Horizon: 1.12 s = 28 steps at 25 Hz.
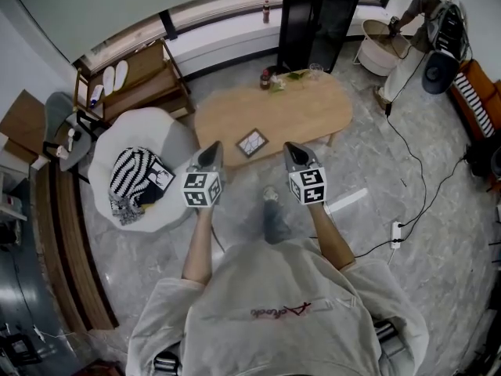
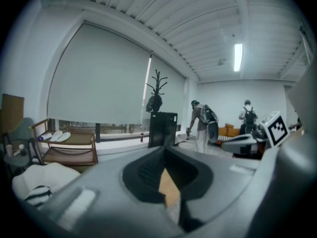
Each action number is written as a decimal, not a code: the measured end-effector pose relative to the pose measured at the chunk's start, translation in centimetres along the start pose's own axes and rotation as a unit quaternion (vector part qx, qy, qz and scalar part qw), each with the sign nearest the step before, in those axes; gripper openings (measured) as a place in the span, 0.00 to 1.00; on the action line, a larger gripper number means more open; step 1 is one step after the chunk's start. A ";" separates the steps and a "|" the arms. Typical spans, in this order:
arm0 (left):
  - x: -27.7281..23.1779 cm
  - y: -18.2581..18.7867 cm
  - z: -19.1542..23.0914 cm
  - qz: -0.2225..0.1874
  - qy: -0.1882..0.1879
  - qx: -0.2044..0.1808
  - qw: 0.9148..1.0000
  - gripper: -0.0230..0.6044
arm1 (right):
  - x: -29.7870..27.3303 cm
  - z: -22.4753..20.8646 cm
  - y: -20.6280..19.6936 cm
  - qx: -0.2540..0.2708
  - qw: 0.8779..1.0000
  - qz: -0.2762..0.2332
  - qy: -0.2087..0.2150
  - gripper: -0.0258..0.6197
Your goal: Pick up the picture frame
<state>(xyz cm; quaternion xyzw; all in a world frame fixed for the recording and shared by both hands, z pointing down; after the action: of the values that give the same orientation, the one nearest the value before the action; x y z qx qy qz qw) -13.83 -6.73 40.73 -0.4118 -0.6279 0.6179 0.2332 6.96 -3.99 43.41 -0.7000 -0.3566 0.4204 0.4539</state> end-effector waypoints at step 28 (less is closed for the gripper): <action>-20.1 5.9 12.1 0.004 0.042 0.004 0.999 0.04 | -21.6 -9.9 11.5 0.009 0.999 0.005 0.047 0.05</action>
<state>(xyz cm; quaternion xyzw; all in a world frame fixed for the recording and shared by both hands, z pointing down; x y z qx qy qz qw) -11.10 -30.58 37.79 -0.4389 -0.6132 0.6039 0.2582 8.83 -30.14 40.73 -0.7168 -0.3276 0.3923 0.4743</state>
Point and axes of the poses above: the fingertips, and each gripper's own axes: x backward along the fingers, z to its left, y out of its top, the point moved 2 cm from there along x, backward along the fingers, and after that the axes turned 13 degrees about -x, right-handed, at the moved point
